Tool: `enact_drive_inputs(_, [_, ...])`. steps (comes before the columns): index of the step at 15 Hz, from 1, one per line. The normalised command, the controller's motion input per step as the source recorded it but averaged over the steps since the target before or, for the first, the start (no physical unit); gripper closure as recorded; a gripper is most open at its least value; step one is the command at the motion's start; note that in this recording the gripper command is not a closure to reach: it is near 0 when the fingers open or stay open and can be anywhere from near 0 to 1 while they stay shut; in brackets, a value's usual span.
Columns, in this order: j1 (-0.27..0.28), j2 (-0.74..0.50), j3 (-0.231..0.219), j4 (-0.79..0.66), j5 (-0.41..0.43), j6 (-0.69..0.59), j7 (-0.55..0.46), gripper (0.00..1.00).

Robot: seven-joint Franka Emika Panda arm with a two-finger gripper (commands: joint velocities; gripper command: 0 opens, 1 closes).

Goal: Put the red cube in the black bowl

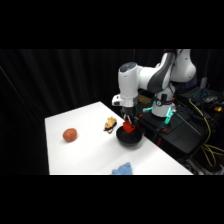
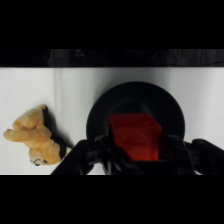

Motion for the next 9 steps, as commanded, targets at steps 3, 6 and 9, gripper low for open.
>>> enact_drive_inputs(3, [-0.004,0.20,-0.026,0.24,-0.096,0.03,-0.13,0.00])
enact_drive_inputs(6, [0.009,-0.09,-0.039,0.22,-0.160,-0.31,-0.03,0.00])
enact_drive_inputs(9, [0.013,-0.38,-0.027,0.26,-0.167,-0.63,0.03,0.00])
